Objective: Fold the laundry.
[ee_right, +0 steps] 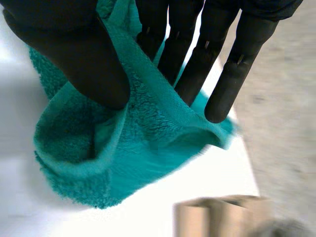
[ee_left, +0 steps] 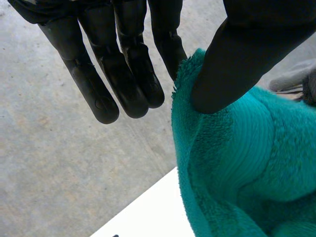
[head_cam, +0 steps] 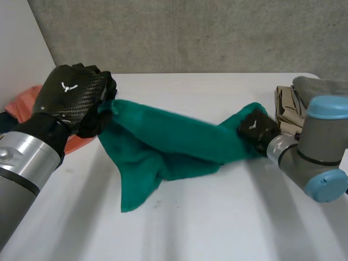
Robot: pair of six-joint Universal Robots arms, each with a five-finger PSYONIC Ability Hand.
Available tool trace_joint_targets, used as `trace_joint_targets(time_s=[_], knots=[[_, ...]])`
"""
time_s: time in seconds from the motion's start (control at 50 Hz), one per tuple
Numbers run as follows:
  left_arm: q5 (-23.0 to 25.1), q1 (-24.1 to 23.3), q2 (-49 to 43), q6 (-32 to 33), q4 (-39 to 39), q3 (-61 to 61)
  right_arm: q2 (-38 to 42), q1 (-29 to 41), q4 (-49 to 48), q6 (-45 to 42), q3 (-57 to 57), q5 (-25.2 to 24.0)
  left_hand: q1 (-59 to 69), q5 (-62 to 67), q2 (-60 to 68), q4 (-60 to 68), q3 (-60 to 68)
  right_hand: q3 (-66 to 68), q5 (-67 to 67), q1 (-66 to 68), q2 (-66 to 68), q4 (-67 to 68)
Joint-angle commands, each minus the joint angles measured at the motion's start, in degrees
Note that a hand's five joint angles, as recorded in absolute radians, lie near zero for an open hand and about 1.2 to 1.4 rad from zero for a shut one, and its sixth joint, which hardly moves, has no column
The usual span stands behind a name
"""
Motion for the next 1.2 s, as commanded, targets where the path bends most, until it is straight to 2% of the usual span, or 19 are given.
trace_joint_targets(time_s=[0.02, 0.08, 0.18, 0.26, 0.4, 0.54, 0.64, 0.7, 0.78, 0.8, 0.86, 0.88, 0.96, 1.02, 1.08, 1.2], knots=[[-0.4, 2.2, 1.1, 0.3, -0.4, 2.4, -21.4, -1.5, -2.7, 12.8, 1.8, 2.1, 14.9, 14.5, 11.5, 11.2, 11.6, 12.3, 14.8, 17.0, 12.6, 11.5], [-0.3, 4.5, 3.5, 0.3, -0.8, 4.3, -25.4, -2.6, 0.5, 16.4, 1.0, 1.8, 14.9, 14.5, 11.5, 11.2, 11.6, 12.3, 14.8, 17.0, 12.6, 11.5], [0.2, 10.1, 6.8, 0.2, -3.2, 7.3, -28.3, -10.6, 16.0, 17.5, -5.0, 1.1, 14.9, 14.5, 11.5, 11.2, 11.6, 12.3, 14.8, 17.0, 12.6, 11.5], [0.6, 13.4, 7.1, 0.1, -6.6, 9.2, -29.9, -12.5, 25.2, 17.6, -8.6, 0.3, 14.9, 14.5, 11.5, 11.2, 11.6, 12.3, 14.8, 17.0, 12.6, 11.5], [0.7, 14.5, 5.3, 0.5, -9.4, 10.1, -33.0, -12.9, 32.9, 17.0, -7.7, -0.9, 14.9, 14.5, 11.5, 11.2, 11.6, 12.3, 14.8, 17.0, 12.6, 11.5], [0.8, 13.7, -7.7, 1.7, -9.2, 10.2, -29.5, -13.1, 34.8, 17.1, -4.4, -3.0, 14.9, 14.5, 11.5, 11.2, 11.6, 12.3, 14.8, 17.0, 12.6, 11.5], [0.4, 12.2, -20.3, 2.8, -6.6, 16.3, -16.9, -12.2, 30.4, 18.0, -9.3, -2.3, 14.9, 14.5, 11.5, 11.2, 11.6, 12.3, 14.8, 17.0, 12.6, 11.5], [-0.3, 11.2, -28.7, 3.2, -2.8, 24.8, -13.5, -11.5, 26.0, 20.2, -13.2, -0.6, 14.9, 14.5, 11.5, 11.2, 11.6, 12.3, 14.8, 17.0, 12.6, 11.5], [-2.4, 10.9, -34.7, 3.7, 2.7, 38.9, -10.0, -9.3, 13.5, 25.9, -20.7, 4.4, 14.9, 14.5, 11.5, 11.2, 11.6, 12.3, 14.8, 17.0, 12.6, 11.5], [-3.7, 11.1, -36.3, 3.6, 5.6, 44.5, -9.5, -8.6, 6.3, 28.3, -22.6, 6.1, 14.9, 14.5, 11.5, 11.2, 11.6, 12.3, 14.8, 17.0, 12.6, 11.5], [-5.4, 11.4, -37.9, 3.1, 11.1, 51.0, -9.8, -8.2, -6.9, 31.6, -23.7, 8.0, 14.9, 14.5, 11.5, 11.2, 11.6, 12.3, 14.8, 17.0, 12.6, 11.5], [-6.3, 11.4, -38.3, 3.1, 15.7, 53.6, -10.2, -8.2, -16.1, 33.9, -23.3, 9.1, 14.9, 14.5, 11.5, 11.2, 11.6, 12.3, 14.8, 17.0, 12.6, 11.5], [-8.2, 11.4, -38.3, 3.1, 26.1, 54.5, -11.4, -7.8, -33.3, 38.1, -20.2, 10.6, 14.9, 14.5, 11.5, 11.2, 11.6, 12.3, 14.8, 17.0, 12.6, 11.5], [-8.4, 11.4, -38.5, 3.0, 28.9, 54.0, -11.4, -7.8, -35.3, 39.0, -19.0, 10.2, 14.9, 14.5, 11.5, 11.2, 11.6, 12.3, 14.8, 17.0, 12.6, 11.5], [-8.3, 11.4, -38.7, 3.0, 28.1, 51.3, -10.7, -8.0, -34.5, 39.4, -18.4, 10.2, 14.9, 14.5, 11.5, 11.2, 11.6, 12.3, 14.8, 17.0, 12.6, 11.5], [-7.8, 11.4, -38.7, 2.9, 27.3, 40.8, -6.8, -8.1, -27.6, 39.3, -15.6, 8.0, 14.9, 14.5, 11.5, 11.2, 11.6, 12.3, 14.8, 17.0, 12.6, 11.5]])
